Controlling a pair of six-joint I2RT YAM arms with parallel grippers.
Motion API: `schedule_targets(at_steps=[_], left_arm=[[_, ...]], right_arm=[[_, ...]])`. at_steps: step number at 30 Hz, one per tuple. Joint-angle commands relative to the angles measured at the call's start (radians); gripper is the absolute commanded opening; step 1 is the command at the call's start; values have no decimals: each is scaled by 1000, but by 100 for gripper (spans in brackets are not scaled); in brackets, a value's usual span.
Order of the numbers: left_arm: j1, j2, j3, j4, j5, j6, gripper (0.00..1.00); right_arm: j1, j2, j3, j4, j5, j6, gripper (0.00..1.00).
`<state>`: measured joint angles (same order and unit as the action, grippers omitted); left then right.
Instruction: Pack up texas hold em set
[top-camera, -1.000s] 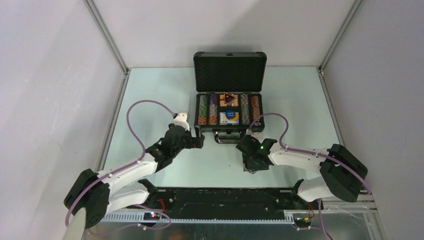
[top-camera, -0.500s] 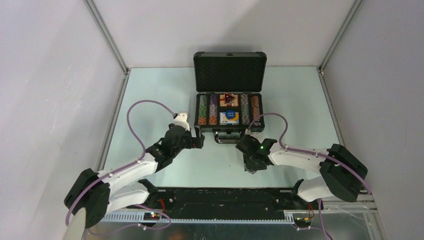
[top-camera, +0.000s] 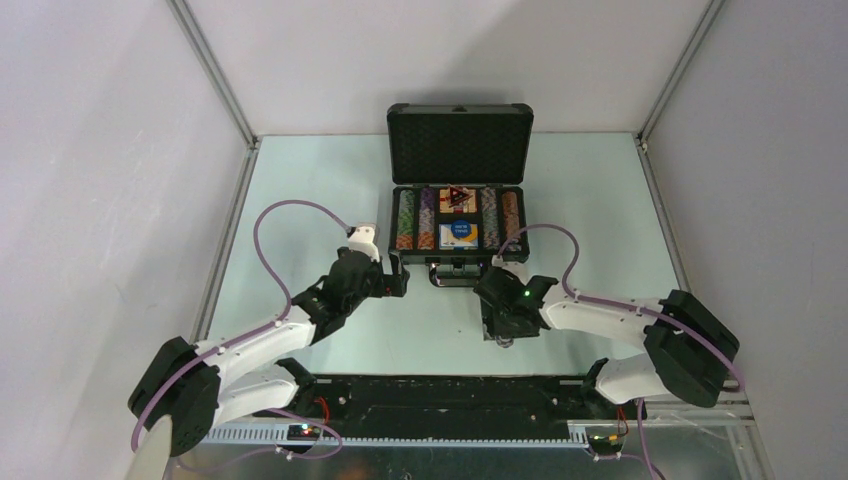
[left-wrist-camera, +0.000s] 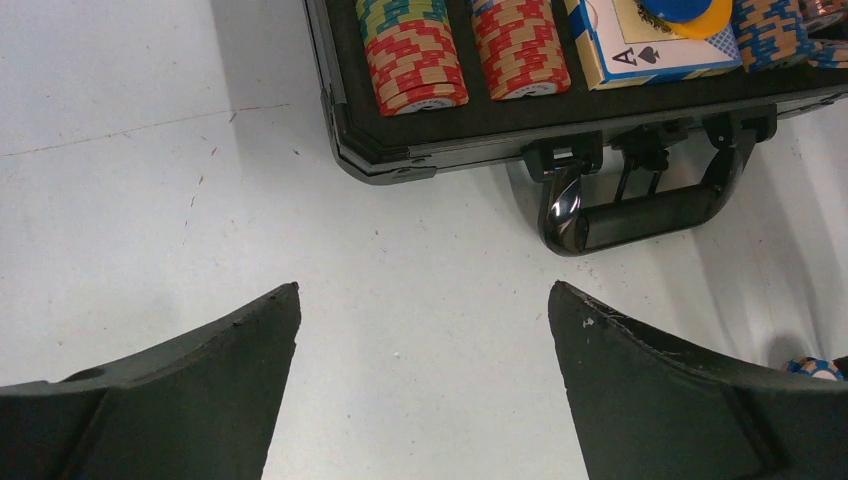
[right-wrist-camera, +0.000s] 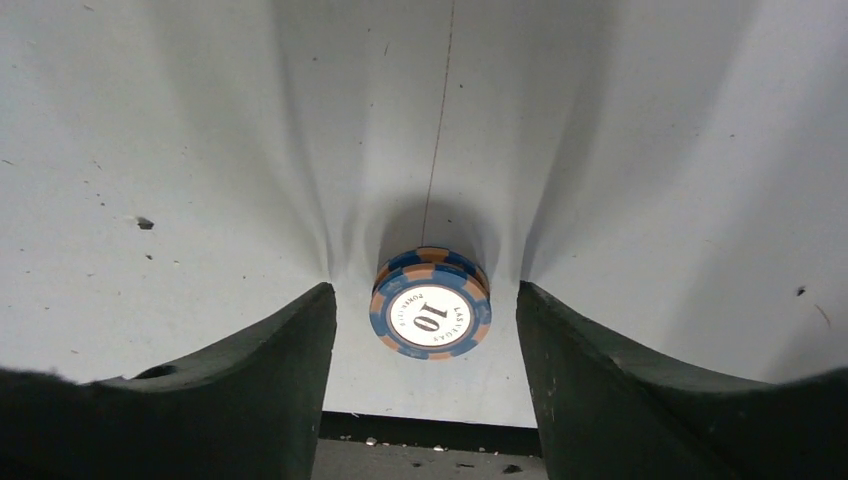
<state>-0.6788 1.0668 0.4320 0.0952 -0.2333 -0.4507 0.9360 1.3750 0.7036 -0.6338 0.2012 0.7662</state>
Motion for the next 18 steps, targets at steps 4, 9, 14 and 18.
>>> schedule_targets(at_steps=[4, 9, 14, 18], left_arm=[[-8, -18, 47, 15, -9, 36, 98], [-21, -18, 96, -65, -1, 8, 98], [-221, 130, 335, -286, -96, 42, 98], [-330, 280, 493, -367, -60, -13, 98]], right_arm=[[-49, -132, 49, 1, 31, -42, 76], [-87, -260, 84, -13, 79, -44, 82], [-246, -409, 91, -89, 120, -3, 84], [-428, -507, 91, -133, 36, -32, 84]])
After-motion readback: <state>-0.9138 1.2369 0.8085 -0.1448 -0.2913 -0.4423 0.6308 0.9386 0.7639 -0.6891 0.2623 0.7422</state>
